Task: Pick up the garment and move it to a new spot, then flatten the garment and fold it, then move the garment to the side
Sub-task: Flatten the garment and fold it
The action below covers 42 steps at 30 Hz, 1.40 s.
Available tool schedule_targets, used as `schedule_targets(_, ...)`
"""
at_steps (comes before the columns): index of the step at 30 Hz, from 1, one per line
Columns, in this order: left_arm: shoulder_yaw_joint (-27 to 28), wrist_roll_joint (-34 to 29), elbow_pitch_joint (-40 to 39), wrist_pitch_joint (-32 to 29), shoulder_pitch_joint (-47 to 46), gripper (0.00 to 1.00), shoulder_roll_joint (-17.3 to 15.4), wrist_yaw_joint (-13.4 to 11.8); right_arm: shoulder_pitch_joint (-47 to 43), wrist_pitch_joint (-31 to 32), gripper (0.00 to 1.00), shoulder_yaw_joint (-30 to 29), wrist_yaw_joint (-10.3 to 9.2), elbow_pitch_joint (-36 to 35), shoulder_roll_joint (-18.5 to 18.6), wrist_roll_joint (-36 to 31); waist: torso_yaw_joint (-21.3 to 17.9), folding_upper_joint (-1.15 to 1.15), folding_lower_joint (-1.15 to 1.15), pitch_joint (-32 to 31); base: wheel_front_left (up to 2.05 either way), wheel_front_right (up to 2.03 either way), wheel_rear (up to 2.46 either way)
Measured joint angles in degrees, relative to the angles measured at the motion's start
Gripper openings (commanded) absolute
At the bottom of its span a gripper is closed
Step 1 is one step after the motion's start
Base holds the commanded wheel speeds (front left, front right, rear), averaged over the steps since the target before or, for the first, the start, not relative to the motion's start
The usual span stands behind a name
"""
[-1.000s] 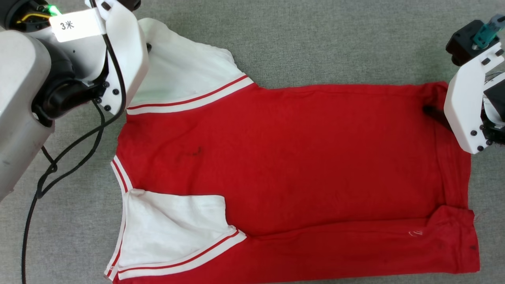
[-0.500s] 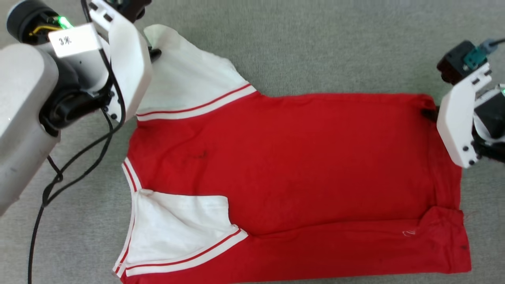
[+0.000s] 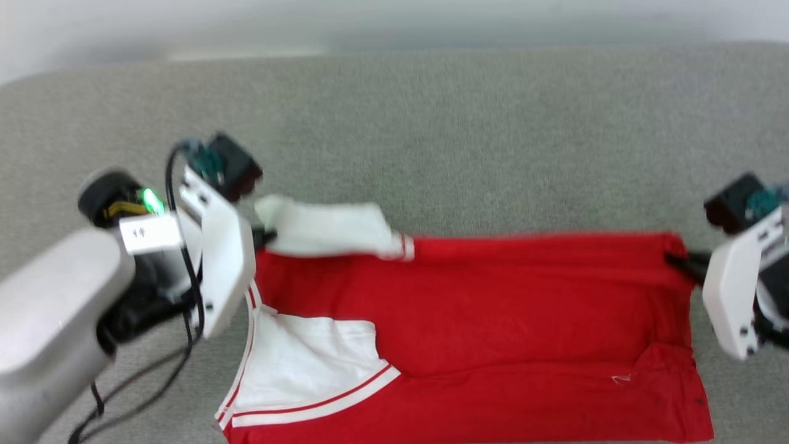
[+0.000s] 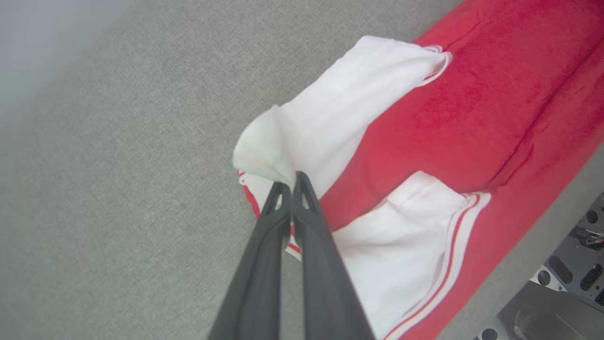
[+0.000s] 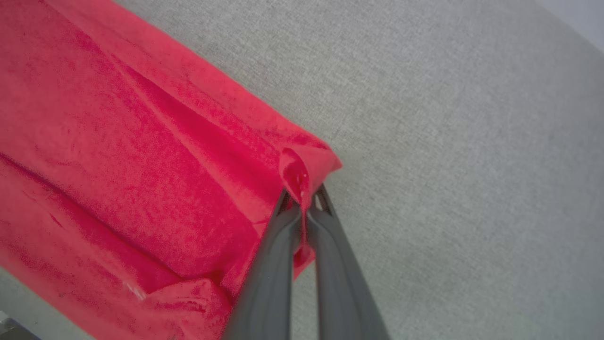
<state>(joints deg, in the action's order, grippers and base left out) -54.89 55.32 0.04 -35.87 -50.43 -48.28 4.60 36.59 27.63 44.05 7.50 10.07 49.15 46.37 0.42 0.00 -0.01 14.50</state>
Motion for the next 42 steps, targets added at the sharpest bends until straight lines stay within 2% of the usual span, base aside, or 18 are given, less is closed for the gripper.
schedule_targets(7, -2.9, 1.8, -4.8, 2.1, 10.4, 0.0, -2.9, -3.2, -10.8, -3.7, 0.0, -2.5, 0.0, -1.8, 1.1, -0.2, 0.9, 0.0, 0.0, -4.5, 0.0, 0.0, 0.0)
schedule_targets(13, -4.8, 3.5, -5.4, 4.7, 18.0, 0.0, -4.5, -5.5, -19.2, -5.3, 0.0, -4.9, 0.0, -3.2, 0.1, -1.0, 1.0, 0.0, 0.0, -5.7, 0.0, 0.0, 0.0)
schedule_targets(20, -6.1, 4.9, -2.2, 8.5, 23.3, 0.0, -2.7, -7.1, -24.2, -6.4, 0.0, -6.4, 0.0, -1.3, -3.2, -3.5, 0.6, 0.0, 0.0, -4.5, 0.0, 0.0, 0.0)
schedule_targets(21, -6.0, 4.9, -1.6, 9.4, 23.6, 0.22, -2.3, -7.2, -24.3, -6.8, 0.2, -6.8, 0.01, -0.8, -3.6, -3.9, 0.6, 0.0, 0.0, -4.4, 0.0, 0.0, 0.0)
schedule_targets(22, -5.5, 5.0, -1.3, 10.5, 23.9, 1.0, -1.8, -7.7, -24.3, -7.0, 0.78, -7.1, 0.01, -0.6, -3.9, -4.3, 0.5, 0.0, 0.0, -4.4, 0.0, 0.0, 0.0)
schedule_targets(23, -5.0, 5.1, -1.3, 12.0, 24.3, 1.0, -1.5, -8.1, -24.2, -7.4, 1.0, -7.4, 0.02, -0.5, -4.1, -4.6, 0.5, 0.0, 0.01, -4.4, 0.0, 0.0, 0.0)
schedule_targets(30, -0.5, 3.4, -3.5, 23.3, 26.6, 1.0, -3.4, -11.9, -24.2, -9.8, 1.0, -11.8, 0.01, -5.5, -2.3, -7.1, 0.2, 0.0, 0.0, -6.2, 0.0, 0.0, 0.0)
schedule_targets(33, 2.6, 2.2, -4.9, 30.4, 27.6, 1.0, -3.3, -15.3, -24.9, -9.2, 1.0, -15.4, 0.01, -9.2, -0.9, -7.0, 0.3, 0.0, 0.0, -7.2, 0.0, 0.0, 0.0)
schedule_targets(36, 5.4, 0.3, -5.4, 37.4, 28.9, 1.0, -2.9, -19.2, -25.8, -8.9, 1.0, -22.0, 0.01, -11.6, -0.5, -6.2, 0.5, 0.0, 0.0, -7.7, 0.0, 0.0, 0.0)
schedule_targets(42, 9.3, -2.7, -4.4, 48.1, 31.3, 1.0, -0.5, -25.4, -29.8, -6.1, 1.0, -33.4, 0.0, -11.6, -2.2, -2.2, 1.0, 0.0, 0.01, -7.4, 0.0, 0.0, 0.0)
